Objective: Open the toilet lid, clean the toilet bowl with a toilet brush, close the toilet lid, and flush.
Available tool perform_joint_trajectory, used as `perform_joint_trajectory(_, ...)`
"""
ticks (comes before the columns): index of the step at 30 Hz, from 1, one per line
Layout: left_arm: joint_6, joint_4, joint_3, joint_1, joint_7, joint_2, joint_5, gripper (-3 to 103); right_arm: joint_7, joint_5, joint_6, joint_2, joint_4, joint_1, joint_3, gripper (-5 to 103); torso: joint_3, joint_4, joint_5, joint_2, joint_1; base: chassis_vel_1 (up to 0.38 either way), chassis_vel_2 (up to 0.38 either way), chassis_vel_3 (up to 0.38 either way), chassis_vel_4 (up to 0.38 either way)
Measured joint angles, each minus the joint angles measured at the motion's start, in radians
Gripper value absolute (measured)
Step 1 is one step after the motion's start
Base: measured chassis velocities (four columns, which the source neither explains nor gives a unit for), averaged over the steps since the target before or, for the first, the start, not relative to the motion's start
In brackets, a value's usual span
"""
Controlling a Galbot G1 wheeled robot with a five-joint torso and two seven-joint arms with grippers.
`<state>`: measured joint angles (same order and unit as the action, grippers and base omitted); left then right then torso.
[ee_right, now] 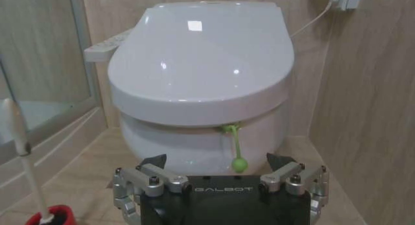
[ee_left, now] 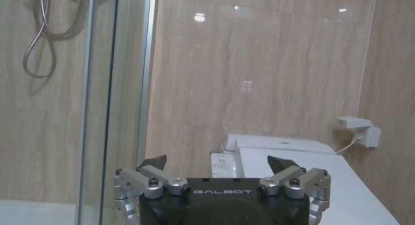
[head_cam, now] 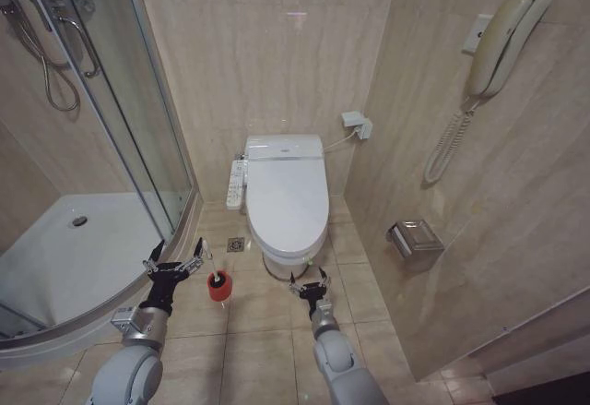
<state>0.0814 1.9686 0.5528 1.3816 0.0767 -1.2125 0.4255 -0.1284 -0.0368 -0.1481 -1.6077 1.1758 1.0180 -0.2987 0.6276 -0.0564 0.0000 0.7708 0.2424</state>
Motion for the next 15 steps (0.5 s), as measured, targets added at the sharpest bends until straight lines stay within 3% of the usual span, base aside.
perform_joint_trajectory(11,0.000,0.000,0.000,0.000,0.000,0.000,0.000,100,-0.023,-0.027,-0.081,-0.001,-0.111,-0.043,-0.013,100,0.000,0.0000,0.0001,0.000,0.000,0.000,0.000,0.000,0.000)
perform_joint_trajectory(15,0.000,0.000,0.000,0.000,0.000,0.000,0.000,100,0.004,-0.039,-0.051,-0.001,-0.091,-0.040,-0.025,100,0.000,-0.0001,0.0000,0.000,0.000,0.000,0.000,0.000,0.000)
